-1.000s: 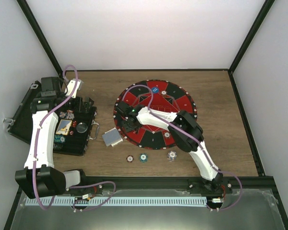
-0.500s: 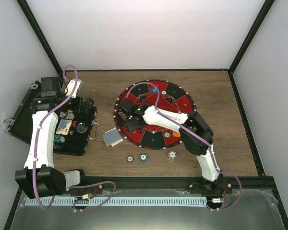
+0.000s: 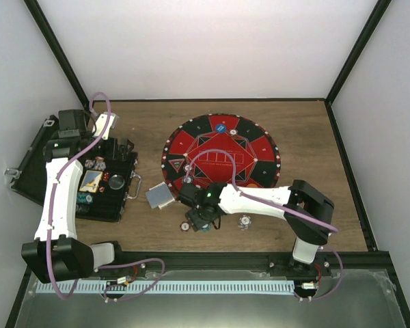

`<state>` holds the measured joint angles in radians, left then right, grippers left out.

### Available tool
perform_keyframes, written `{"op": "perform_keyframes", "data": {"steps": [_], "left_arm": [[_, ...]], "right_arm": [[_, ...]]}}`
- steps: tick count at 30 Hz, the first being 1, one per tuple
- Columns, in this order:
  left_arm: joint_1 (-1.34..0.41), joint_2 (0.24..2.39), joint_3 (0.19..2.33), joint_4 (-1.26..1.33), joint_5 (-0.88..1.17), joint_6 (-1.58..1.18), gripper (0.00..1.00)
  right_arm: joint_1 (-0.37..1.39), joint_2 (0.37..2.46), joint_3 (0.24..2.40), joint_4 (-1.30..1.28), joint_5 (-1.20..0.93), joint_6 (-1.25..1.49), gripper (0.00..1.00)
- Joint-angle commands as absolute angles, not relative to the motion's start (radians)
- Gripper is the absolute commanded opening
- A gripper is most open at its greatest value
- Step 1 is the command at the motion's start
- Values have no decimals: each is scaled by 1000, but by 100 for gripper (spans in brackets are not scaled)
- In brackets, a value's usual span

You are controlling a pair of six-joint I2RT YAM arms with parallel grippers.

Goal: Distribute texas hold em gaming equipment

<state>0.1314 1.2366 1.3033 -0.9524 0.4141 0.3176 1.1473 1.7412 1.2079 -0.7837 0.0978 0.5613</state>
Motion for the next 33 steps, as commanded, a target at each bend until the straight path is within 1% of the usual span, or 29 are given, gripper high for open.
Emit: {"op": "perform_keyframes", "data": {"steps": [1, 4, 8, 16, 21, 25, 29, 32, 33], "left_arm": [[138, 1231, 1319, -935, 435, 310, 100], [138, 1230, 1314, -932, 437, 308, 100], [138, 1226, 1312, -931, 434, 308, 100], [138, 1225, 1310, -932, 425, 313, 100], [138, 1224, 1312, -931, 425, 313, 100], [138, 1223, 1310, -933, 429, 315, 100], [138, 1221, 1308, -931, 428, 316, 100], [138, 1221, 1310, -933, 425, 317, 100], [138, 1221, 1311, -933, 425, 316, 100]], "right_arm": [[1189, 1707, 1158, -767, 66, 642, 77], [1197, 1721, 1137, -755, 63, 649, 76], [1197, 1728, 1141, -744, 64, 645, 72], [1197, 1753, 1161, -741, 70, 637, 58], [1197, 1749, 1152, -744, 74, 638, 52], [1197, 1748, 1148, -743, 71, 636, 50], [1198, 1747, 1149, -745, 69, 634, 46], [1197, 1747, 1150, -747, 66, 632, 46], [1197, 1749, 1151, -747, 64, 628, 48]]}}
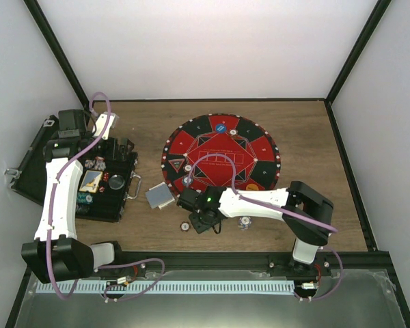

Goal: Distribute texas hold em gaming equipment

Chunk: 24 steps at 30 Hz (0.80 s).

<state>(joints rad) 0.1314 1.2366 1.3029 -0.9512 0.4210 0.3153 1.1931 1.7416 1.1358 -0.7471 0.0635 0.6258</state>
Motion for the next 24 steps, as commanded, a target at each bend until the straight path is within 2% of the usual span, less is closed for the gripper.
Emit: {"op": "perform_keyframes", "data": {"steps": [1, 3, 7, 13, 21, 24], "left_arm": [[138, 1221, 1311, -933, 424, 319, 100], [138, 1221, 1312, -933, 425, 318, 100], [138, 1220, 1312, -932, 424, 318, 100], [138, 1221, 1313, -931, 423, 318, 100], [138, 1217, 1315, -933, 422, 320, 100], [138, 1218, 1317, -933, 422, 320, 100]], "right_arm": [[1196, 1750, 1151, -748, 62, 626, 51], [1197, 1752, 1148, -748, 61, 626, 54], [1198, 1756, 1144, -751, 67, 625, 55], [1198, 1754, 1146, -750, 71, 626, 51], [1197, 1766, 1130, -743, 66, 622, 50], [1198, 1763, 1129, -741, 67, 624, 46]]}}
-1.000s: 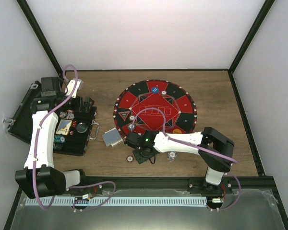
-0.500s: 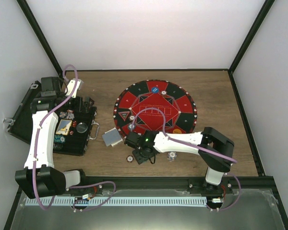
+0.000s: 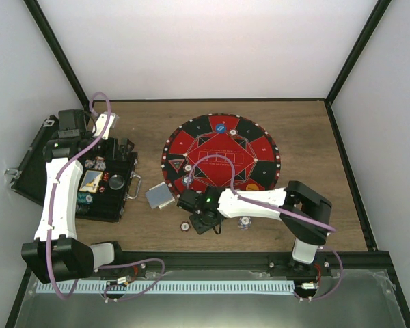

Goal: Distribute texas hold em gaming equipment

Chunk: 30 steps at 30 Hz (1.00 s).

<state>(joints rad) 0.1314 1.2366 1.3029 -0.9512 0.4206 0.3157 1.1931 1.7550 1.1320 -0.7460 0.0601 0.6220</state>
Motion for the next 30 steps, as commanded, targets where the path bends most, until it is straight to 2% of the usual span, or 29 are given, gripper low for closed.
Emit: {"op": "perform_keyframes", "data": {"steps": [1, 10, 19, 25, 30], "left_arm": [[138, 1218, 1318, -933, 422, 319, 100], [138, 1218, 1315, -934, 418, 322, 100], [138, 1220, 1322, -937, 422, 319, 100], [138, 1216, 1328, -941, 417, 318, 100], [138, 1223, 1332, -944, 420, 314, 100]], "right_arm": [[1198, 1763, 1131, -742, 70, 626, 44], [1197, 1748, 1147, -757, 79, 632, 26], [1149, 1714, 1262, -846, 145, 588, 25], [978, 1713, 1379, -849, 187, 476, 25], [808, 1801, 1576, -822, 216, 389, 24]]}}
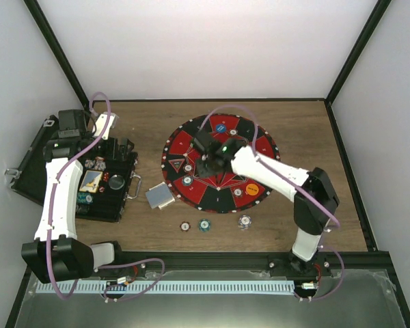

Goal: Distribute texas hold em gaming equipment

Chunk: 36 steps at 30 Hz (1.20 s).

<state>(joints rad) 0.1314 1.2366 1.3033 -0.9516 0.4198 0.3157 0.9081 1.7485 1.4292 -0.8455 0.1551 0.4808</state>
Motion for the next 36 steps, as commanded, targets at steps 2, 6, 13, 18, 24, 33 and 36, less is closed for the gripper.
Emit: {"op": "perform_keyframes", "data": {"steps": [2, 6, 13, 18, 24, 33, 36], "left_arm": [[139, 1224, 1331, -945, 421, 313, 100], [137, 1224, 1327, -946, 419, 310, 100], [137, 1235, 1334, -949, 418, 311, 100], [138, 1243, 1334, -945, 419, 310, 100], [138, 1253, 1336, -943, 419, 309, 100], [138, 1261, 1335, -938, 414, 310, 100], [138, 1262, 1332, -936, 415, 311, 100]], "right_arm": [[752, 1866, 1667, -825, 243, 364, 23], [642, 2000, 1812, -816, 260, 340, 23], [523, 2220, 1966, -793, 201, 336, 23], [501, 2314, 2005, -766, 195, 336, 23], [497, 2371, 2025, -739, 188, 346, 23], [490, 2427, 2067, -721, 193, 352, 23], [489, 2441, 2077, -719, 198, 352, 23]]}}
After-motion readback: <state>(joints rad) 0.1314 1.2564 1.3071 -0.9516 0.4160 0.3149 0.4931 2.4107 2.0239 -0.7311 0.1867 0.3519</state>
